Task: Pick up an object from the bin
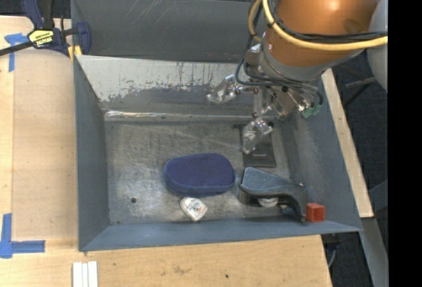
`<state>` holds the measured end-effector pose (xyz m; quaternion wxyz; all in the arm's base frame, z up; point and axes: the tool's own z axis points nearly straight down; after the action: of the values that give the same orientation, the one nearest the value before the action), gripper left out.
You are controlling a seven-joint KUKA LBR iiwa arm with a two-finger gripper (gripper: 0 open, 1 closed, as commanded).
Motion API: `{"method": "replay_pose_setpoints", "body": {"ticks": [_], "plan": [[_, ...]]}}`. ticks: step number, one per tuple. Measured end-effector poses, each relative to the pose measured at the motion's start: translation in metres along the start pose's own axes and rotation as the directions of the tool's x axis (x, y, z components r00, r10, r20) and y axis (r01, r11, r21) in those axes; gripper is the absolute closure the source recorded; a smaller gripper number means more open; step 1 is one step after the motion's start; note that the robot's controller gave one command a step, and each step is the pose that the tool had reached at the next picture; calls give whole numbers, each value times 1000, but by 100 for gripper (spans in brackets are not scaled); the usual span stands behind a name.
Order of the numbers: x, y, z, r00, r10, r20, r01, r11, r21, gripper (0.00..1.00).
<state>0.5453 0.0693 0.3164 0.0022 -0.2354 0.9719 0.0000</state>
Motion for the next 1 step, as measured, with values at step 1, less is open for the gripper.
{"method": "replay_pose_setpoints", "body": {"ticks": [1], "plan": [[17, 79, 121, 1000, 24, -10, -24, 1000, -4, 0]]}}
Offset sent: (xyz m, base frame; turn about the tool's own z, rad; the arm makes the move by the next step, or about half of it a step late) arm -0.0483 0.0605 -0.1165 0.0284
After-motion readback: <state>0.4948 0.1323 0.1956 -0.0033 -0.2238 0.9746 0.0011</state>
